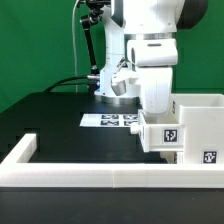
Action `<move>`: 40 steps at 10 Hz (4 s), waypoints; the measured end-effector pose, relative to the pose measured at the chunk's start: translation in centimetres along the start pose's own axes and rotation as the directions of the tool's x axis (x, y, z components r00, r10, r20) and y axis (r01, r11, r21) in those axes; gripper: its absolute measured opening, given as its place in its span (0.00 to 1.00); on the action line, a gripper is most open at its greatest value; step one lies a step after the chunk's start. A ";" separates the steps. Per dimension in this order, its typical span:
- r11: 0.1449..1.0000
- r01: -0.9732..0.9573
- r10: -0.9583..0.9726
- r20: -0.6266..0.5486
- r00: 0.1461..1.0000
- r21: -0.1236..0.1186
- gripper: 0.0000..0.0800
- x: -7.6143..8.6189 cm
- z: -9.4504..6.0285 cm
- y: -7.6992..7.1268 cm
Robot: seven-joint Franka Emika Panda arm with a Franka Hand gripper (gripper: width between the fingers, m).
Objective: Assemble drawer
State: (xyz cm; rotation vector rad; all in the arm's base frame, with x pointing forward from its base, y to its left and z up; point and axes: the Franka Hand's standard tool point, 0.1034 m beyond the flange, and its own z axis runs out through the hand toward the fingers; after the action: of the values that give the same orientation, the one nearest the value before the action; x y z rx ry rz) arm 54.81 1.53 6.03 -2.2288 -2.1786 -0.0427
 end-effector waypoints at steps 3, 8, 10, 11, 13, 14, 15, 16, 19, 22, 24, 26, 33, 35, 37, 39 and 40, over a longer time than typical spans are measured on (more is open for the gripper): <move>1.000 0.004 -0.003 0.009 1.000 -0.016 0.77 0.3 -2.3 0.5; 0.998 0.062 -0.063 0.022 0.998 0.027 0.81 -5.1 -3.9 3.1; 0.998 0.053 -0.054 0.019 0.998 0.023 0.81 -5.9 -3.7 3.6; 0.998 0.061 -0.062 0.014 0.998 0.024 0.81 -5.8 -3.7 3.5; 0.998 0.045 -0.043 -0.079 0.996 0.033 0.81 -6.7 -2.4 3.2; 0.999 0.037 -0.033 -0.103 0.994 0.039 0.81 -6.5 -1.6 3.6; 0.998 0.044 -0.038 -0.150 0.988 0.034 0.81 -6.2 -0.7 4.2; 0.999 0.042 -0.034 -0.190 0.981 0.035 0.81 -6.0 -0.1 4.5; 1.000 0.007 -0.009 -0.199 0.980 -0.013 0.81 -3.9 -0.2 5.2; 1.000 0.009 -0.010 -0.199 0.980 -0.007 0.81 -4.1 0.0 5.0; 0.999 0.024 -0.028 -0.208 0.978 -0.022 0.81 -2.2 -0.2 5.1; 1.000 0.008 -0.010 -0.220 0.975 -0.011 0.81 0.0 -0.1 4.9; 1.000 0.000 0.003 -0.192 0.981 0.016 0.81 -0.1 0.1 4.5; 0.999 0.032 -0.030 -0.192 0.981 0.008 0.81 0.0 0.1 4.5; 0.992 0.127 -0.126 -0.188 0.974 -0.006 0.81 0.8 0.0 4.5; 0.994 0.113 -0.112 -0.163 0.980 -0.005 0.81 1.0 0.0 4.7; 0.997 0.071 -0.071 -0.160 0.985 -0.007 0.81 1.1 0.0 4.7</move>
Offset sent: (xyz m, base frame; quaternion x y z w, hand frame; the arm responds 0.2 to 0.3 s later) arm 0.0018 -0.0093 0.0413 0.0136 -0.0162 -0.0105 0.9997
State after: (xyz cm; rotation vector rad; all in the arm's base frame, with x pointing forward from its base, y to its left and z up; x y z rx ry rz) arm 59.51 2.57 6.04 -2.0680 -2.1724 -0.2168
